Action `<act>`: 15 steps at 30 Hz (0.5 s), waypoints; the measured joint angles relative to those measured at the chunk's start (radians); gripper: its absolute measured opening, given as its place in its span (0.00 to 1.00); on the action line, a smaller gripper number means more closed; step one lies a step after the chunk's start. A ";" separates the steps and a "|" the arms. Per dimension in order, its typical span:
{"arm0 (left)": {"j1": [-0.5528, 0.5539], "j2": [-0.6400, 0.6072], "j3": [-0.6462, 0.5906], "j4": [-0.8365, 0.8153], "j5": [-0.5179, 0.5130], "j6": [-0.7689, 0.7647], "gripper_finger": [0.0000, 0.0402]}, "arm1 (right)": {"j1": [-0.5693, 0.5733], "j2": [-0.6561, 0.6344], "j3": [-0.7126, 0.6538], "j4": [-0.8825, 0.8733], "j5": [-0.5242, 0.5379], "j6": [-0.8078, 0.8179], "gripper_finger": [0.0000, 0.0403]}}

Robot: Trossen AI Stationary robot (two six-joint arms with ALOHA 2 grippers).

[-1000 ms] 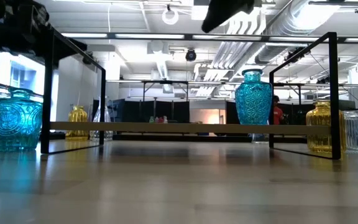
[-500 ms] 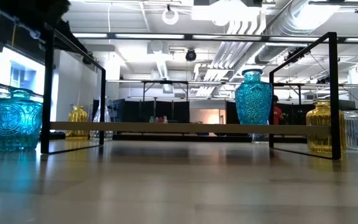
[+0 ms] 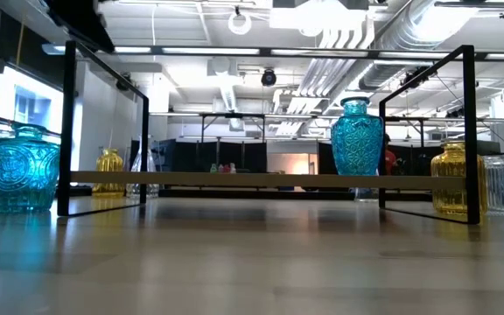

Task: Sort vases onto shelf
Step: Put the yellow vase on the shelf

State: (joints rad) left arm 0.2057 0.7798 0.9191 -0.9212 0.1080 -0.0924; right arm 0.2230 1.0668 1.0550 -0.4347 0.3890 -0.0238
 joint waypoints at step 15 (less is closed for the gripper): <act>-0.581 0.178 0.039 -0.075 -0.003 -0.311 0.01 | 0.000 0.000 0.000 -0.010 0.000 -0.002 0.00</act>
State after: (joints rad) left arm -0.3749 0.9581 0.9585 -0.9962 0.1049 -0.4030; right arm 0.2234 1.0672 1.0550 -0.4450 0.3893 -0.0257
